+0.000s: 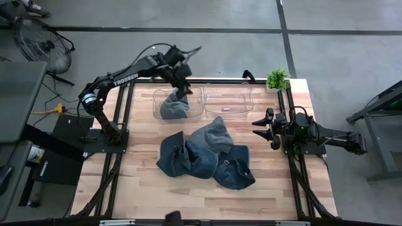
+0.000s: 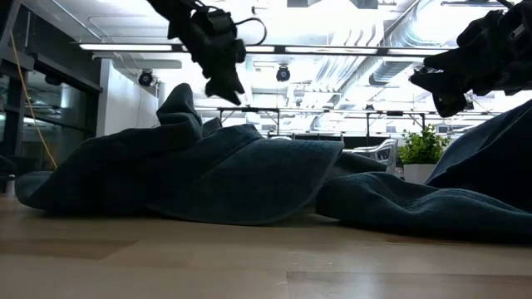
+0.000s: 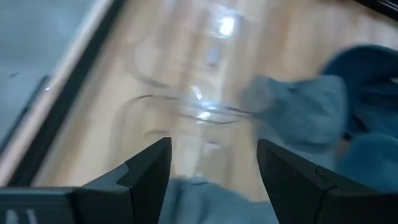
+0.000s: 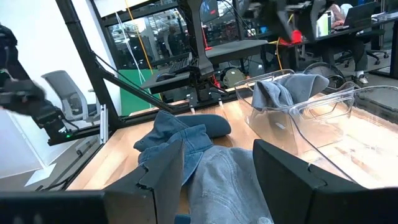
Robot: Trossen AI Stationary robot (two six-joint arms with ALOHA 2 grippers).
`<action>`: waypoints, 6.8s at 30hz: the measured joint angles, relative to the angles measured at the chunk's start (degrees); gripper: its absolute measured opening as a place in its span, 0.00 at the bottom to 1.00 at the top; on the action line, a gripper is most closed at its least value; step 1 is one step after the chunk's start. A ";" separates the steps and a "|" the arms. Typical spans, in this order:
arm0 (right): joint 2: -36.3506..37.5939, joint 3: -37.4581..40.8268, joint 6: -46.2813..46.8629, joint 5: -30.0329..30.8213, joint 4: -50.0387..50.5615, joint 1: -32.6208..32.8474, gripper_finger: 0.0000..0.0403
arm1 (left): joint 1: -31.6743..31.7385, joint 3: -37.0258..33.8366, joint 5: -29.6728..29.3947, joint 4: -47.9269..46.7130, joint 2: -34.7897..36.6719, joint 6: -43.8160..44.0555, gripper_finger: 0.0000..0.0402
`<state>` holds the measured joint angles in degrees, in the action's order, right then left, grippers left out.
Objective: Pick & Place hat
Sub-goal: Put the gray cap into the left transparent bin
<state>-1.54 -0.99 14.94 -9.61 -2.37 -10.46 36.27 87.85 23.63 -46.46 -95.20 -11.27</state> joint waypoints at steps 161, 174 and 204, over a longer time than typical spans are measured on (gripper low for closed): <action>0.02 0.00 0.00 0.00 0.02 0.00 0.47 | -23.41 26.92 -33.36 -20.17 -5.74 6.61 0.00; 0.02 0.00 0.00 0.00 0.02 -0.01 0.47 | -17.27 22.40 -26.91 -11.50 -4.54 0.55 0.00; 0.02 0.00 0.00 0.02 0.00 -0.02 0.47 | -2.72 22.49 -9.54 -9.48 -4.39 -9.56 0.00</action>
<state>-1.52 -0.99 14.94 -9.59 -2.37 -10.48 33.55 110.34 14.09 -55.93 -99.59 -20.83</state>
